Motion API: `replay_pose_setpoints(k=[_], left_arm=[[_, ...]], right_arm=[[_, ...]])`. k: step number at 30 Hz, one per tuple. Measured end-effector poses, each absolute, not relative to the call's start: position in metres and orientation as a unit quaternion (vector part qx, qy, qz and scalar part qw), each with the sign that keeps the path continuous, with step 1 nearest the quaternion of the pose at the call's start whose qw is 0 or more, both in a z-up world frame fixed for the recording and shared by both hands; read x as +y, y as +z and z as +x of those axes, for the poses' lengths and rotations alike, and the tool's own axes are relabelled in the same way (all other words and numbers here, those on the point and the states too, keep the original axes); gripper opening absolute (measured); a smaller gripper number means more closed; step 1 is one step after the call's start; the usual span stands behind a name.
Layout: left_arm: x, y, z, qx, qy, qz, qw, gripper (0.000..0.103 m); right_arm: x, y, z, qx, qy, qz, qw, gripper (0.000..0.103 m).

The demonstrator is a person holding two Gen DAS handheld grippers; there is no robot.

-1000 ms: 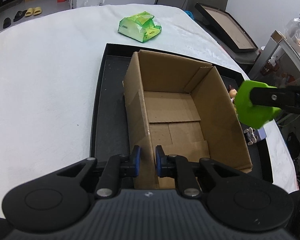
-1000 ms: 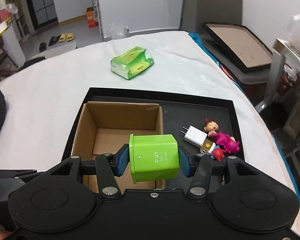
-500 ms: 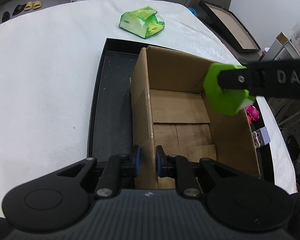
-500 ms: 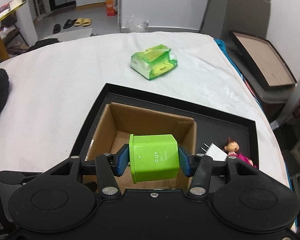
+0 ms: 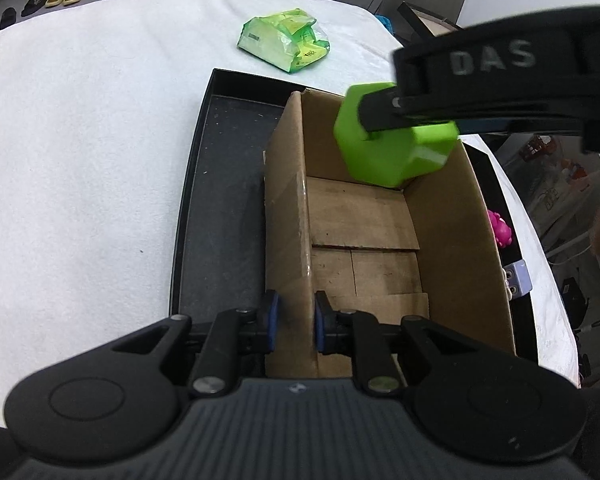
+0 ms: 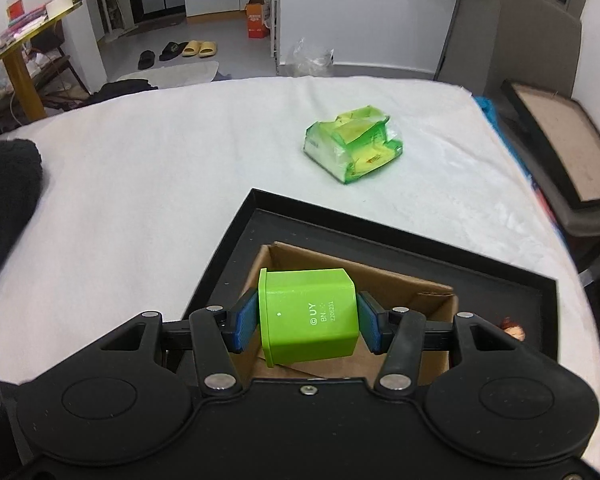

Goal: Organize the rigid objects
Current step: 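Carry the lime-green cube over the cardboard box and release it inside, then move the right tool to the lavender cube and grasp it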

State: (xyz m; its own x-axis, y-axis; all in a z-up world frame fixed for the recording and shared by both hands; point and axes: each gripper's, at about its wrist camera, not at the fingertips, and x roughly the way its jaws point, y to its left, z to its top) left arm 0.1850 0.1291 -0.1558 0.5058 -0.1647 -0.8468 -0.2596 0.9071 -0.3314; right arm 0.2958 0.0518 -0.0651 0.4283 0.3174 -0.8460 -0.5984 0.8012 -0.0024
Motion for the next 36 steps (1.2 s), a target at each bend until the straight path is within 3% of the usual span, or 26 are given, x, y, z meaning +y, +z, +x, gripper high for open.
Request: replay_pose_setpoints(k=[5, 9, 21, 24, 32, 36], left_arm=[[0.130, -0.156, 0.185, 0.497, 0.029, -0.216, 0.840, 0.017], [0.131, -0.156, 0.186, 0.500, 0.031, -0.216, 0.838, 0.018], [0.123, -0.153, 0.187, 0.507, 0.038, -0.197, 0.838, 0.020], [0.122, -0.152, 0.186, 0.507, 0.041, -0.197, 0.838, 0.025], [0.108, -0.141, 0.181, 0.494, 0.047, -0.148, 0.855, 0.049], [0.101, -0.139, 0.181, 0.493, 0.049, -0.126, 0.860, 0.052]], right_arm=[[0.055, -0.074, 0.302, 0.471, 0.275, -0.141, 0.826, 0.054], [0.048, -0.073, 0.299, 0.470, 0.266, -0.137, 0.831, 0.074], [-0.009, -0.072, 0.280, 0.484, 0.246, -0.100, 0.834, 0.075], [-0.024, -0.072, 0.277, 0.484, 0.235, -0.090, 0.838, 0.075], [-0.067, -0.076, 0.270, 0.473, 0.191, -0.072, 0.857, 0.080], [-0.091, -0.085, 0.270, 0.473, 0.167, -0.060, 0.863, 0.081]])
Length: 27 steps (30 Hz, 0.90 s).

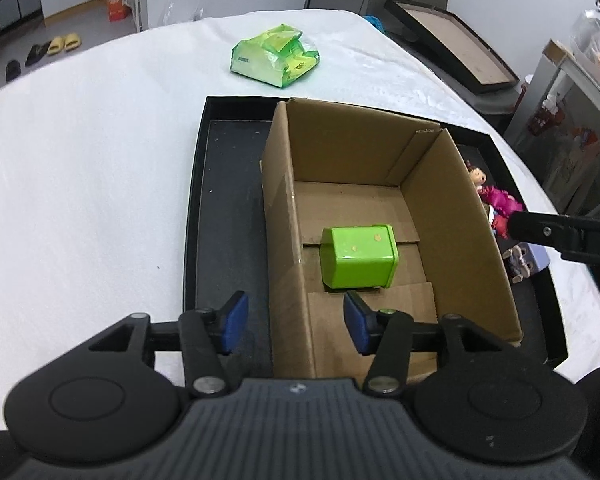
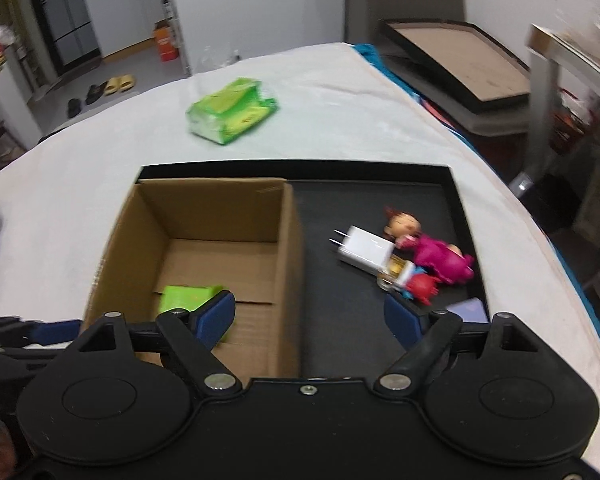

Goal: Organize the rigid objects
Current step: 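Move the right tool to the lavender cube and grasp it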

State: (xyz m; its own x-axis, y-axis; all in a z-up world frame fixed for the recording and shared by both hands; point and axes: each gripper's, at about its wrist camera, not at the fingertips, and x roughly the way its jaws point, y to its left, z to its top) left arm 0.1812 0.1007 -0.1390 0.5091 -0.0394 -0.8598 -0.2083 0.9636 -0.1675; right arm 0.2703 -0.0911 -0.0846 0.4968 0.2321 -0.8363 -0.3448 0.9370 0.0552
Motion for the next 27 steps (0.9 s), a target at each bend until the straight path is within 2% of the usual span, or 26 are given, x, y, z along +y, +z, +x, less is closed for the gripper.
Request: replay_pose_setpoints(k=[4, 10, 18, 27], left_arm=[[0.093, -0.140, 0.182, 0.499, 0.049, -0.110, 0.858, 0.054], [0.083, -0.141, 0.185, 0.504, 0.068, -0.083, 0.857, 0.064], [0.077, -0.143, 0.191, 0.517, 0.087, -0.068, 0.849, 0.065], [0.071, -0.148, 0.199, 0.534, 0.110, -0.058, 0.836, 0.065]], right_arm=[[-0.115, -0.098, 0.268, 0.476, 0.155, -0.047, 0.864, 0.082], [-0.143, -0.112, 0.271, 0.472, 0.137, -0.036, 0.870, 0.084], [-0.176, -0.133, 0.290, 0.480, 0.108, -0.027, 0.870, 0.093], [-0.193, -0.157, 0.313, 0.489, 0.095, -0.040, 0.866, 0.093]])
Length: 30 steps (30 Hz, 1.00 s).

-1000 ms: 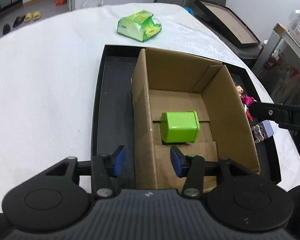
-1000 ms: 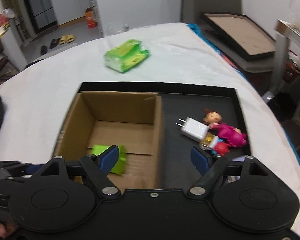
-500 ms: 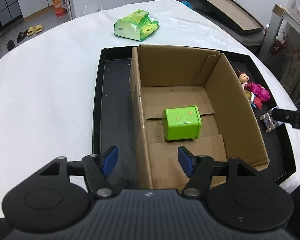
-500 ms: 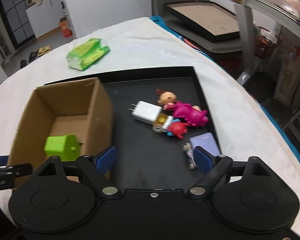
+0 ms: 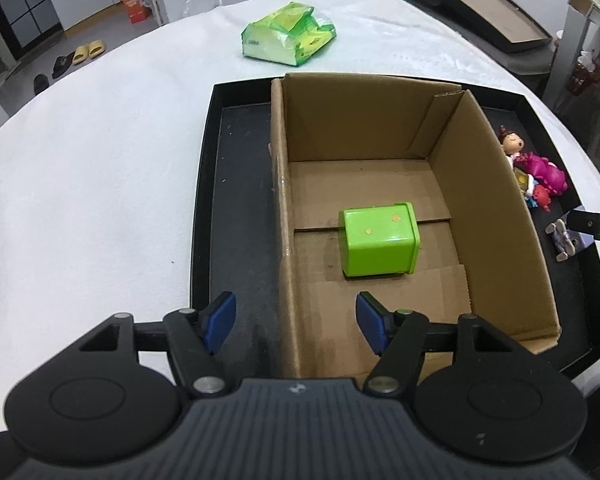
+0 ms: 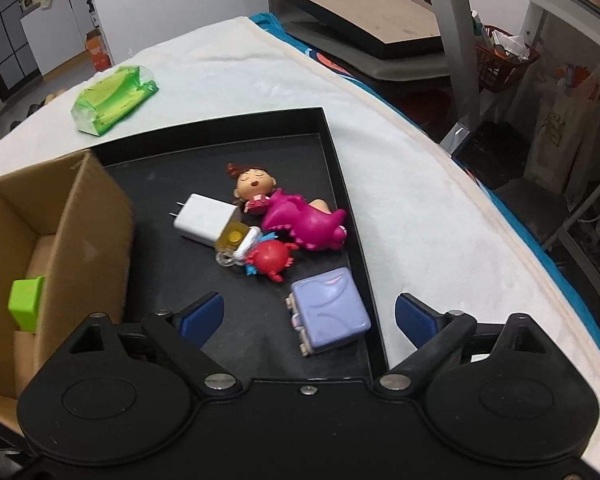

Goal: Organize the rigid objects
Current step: 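Move the right tool to the lavender cube and grasp it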

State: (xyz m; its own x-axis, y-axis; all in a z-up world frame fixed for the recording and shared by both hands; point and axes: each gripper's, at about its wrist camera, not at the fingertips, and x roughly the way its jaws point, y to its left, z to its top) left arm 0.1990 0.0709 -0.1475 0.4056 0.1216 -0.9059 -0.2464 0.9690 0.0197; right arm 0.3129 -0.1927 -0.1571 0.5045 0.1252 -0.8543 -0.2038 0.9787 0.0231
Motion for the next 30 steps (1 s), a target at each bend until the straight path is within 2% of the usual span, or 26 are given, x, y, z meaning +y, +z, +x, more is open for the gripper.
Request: replay_pose_setpoints(k=[5, 7, 11, 15, 16, 30], left_arm=[[0.066, -0.151, 0.206, 0.543, 0.118, -0.047, 0.830, 0.065], [0.063, -0.152, 0.208, 0.545, 0.118, -0.040, 0.829, 0.065], [0.058, -0.155, 0.213, 0.552, 0.117, -0.031, 0.825, 0.065], [0.056, -0.158, 0.216, 0.556, 0.116, -0.025, 0.822, 0.065], [0.056, -0.158, 0.217, 0.557, 0.116, -0.025, 0.822, 0.065], [0.064, -0.159, 0.215, 0.553, 0.110, -0.050, 0.824, 0.065]], right_arm=[[-0.190, -0.168, 0.321, 0.493, 0.097, -0.057, 0.862, 0.092], [-0.187, -0.172, 0.322, 0.495, 0.098, -0.066, 0.861, 0.087], [-0.183, -0.178, 0.323, 0.505, 0.108, -0.069, 0.854, 0.072], [-0.183, -0.182, 0.320, 0.512, 0.107, -0.067, 0.850, 0.048], [-0.184, -0.182, 0.319, 0.514, 0.108, -0.065, 0.849, 0.045], [-0.176, -0.172, 0.311, 0.518, 0.128, -0.054, 0.844, 0.043]])
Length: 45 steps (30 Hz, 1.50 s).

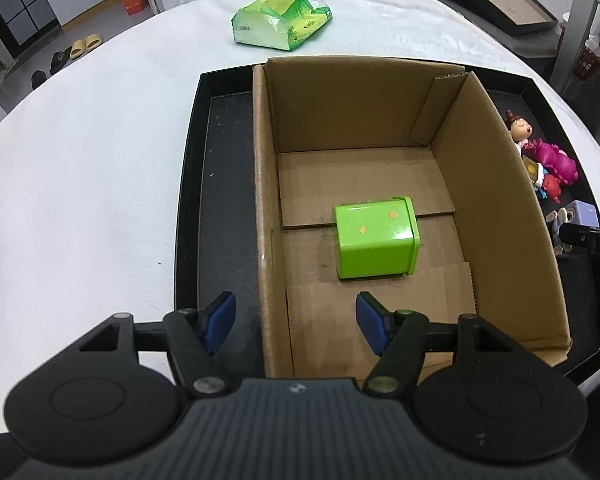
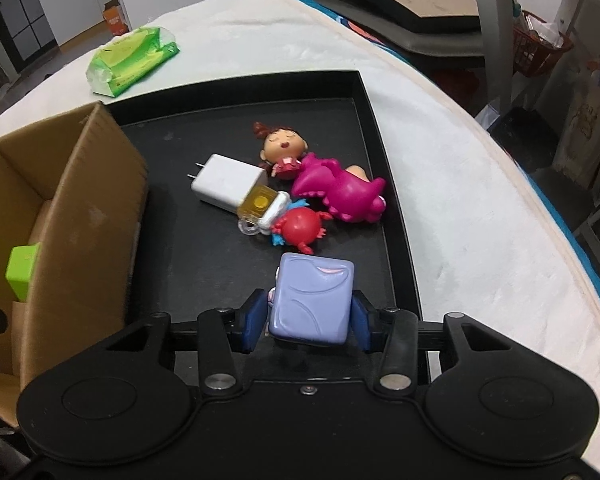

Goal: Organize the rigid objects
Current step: 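Move the right tool to the lavender cube and grasp it, then carry the lavender cube into the cardboard box and open the right gripper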

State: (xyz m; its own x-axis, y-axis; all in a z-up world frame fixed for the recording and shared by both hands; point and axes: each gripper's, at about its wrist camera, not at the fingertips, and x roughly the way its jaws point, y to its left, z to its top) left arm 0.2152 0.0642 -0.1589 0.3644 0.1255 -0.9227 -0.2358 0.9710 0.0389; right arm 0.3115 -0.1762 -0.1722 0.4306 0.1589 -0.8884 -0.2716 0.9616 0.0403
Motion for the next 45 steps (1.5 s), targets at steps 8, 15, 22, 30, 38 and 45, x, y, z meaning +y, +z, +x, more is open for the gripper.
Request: replay_pose_setpoints(k=[8, 15, 22, 30, 38, 45], left_arm=[[0.071, -0.156, 0.210, 0.542, 0.108, -0.065, 0.831, 0.065], [0.076, -0.150, 0.204, 0.526, 0.111, -0.073, 0.840, 0.065], [0.080, -0.149, 0.201, 0.516, 0.097, -0.084, 0.847, 0.061], [0.086, -0.153, 0.199, 0.511, 0.082, -0.103, 0.850, 0.047], [0.094, -0.156, 0.198, 0.507, 0.068, -0.123, 0.851, 0.023], [0.102, -0.159, 0.198, 0.506, 0.058, -0.143, 0.849, 0.021]], right_arm=[[-0.165, -0.146, 0.307, 0.498, 0.125, -0.057, 0.856, 0.043], [-0.147, -0.118, 0.304, 0.480, 0.133, -0.057, 0.865, 0.043], [-0.122, -0.090, 0.301, 0.458, 0.149, -0.067, 0.874, 0.043], [-0.087, -0.069, 0.299, 0.441, 0.171, -0.078, 0.878, 0.043], [-0.049, -0.063, 0.292, 0.435, 0.193, -0.096, 0.874, 0.043], [-0.018, -0.063, 0.288, 0.449, 0.217, -0.102, 0.861, 0.043]])
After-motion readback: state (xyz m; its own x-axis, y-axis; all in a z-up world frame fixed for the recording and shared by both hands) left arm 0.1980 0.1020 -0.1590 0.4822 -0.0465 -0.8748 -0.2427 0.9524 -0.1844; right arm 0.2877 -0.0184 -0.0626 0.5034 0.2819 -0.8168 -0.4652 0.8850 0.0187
